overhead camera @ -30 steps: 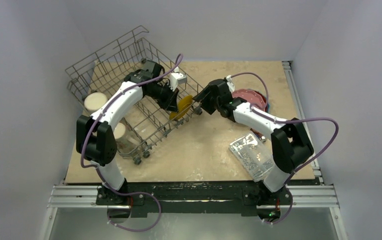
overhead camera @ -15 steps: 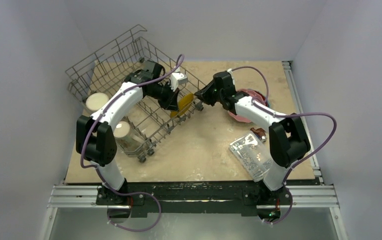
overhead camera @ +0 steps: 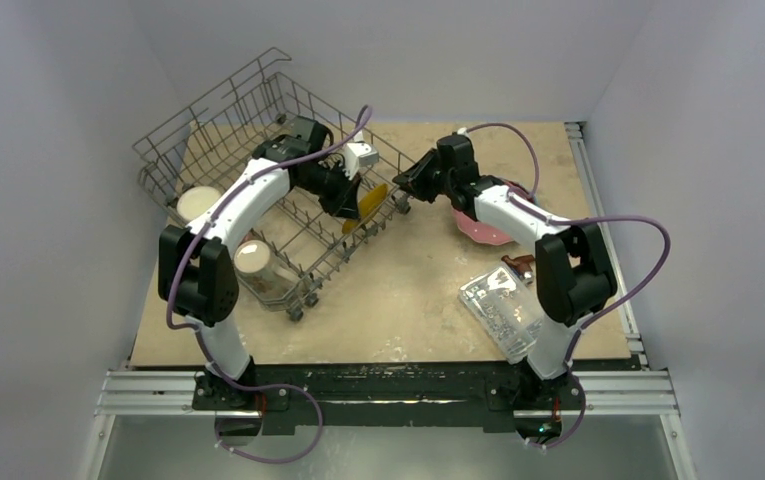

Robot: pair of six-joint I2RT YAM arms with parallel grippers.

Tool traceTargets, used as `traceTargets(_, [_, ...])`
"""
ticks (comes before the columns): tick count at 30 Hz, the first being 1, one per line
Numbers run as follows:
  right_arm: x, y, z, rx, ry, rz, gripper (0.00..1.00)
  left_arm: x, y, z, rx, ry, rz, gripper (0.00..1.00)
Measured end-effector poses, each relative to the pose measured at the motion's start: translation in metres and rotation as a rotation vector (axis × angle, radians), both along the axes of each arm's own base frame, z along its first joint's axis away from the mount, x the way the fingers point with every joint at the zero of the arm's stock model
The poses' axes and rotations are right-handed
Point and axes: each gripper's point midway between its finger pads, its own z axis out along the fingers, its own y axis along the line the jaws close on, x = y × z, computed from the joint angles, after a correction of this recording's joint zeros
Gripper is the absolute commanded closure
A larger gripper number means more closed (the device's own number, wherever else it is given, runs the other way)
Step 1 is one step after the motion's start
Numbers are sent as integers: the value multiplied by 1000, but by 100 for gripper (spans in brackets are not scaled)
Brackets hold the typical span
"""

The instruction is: Load the mixed dishes into the dish rack

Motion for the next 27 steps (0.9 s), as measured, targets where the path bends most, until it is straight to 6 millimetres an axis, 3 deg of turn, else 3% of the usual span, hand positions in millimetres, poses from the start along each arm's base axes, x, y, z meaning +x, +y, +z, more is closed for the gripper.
traceTargets(7, [3,0,1,10,-14,13,100,6,-12,-2,21,-6,-19,97])
traceTargets(13, [3,0,1,8,-22,19,100,7,-11,-7,67,-2,11,62])
traceTargets(15, [3,0,1,6,-24,21,99,9,-8,-14,95,7,25,57])
traceTargets(22, [3,0,1,-3,-32,33,78,12,0,-19,135,23,80,41])
traceTargets(27, [1,-1,0,-65,-84,94,55,17,7,-7,144,-11,124,17])
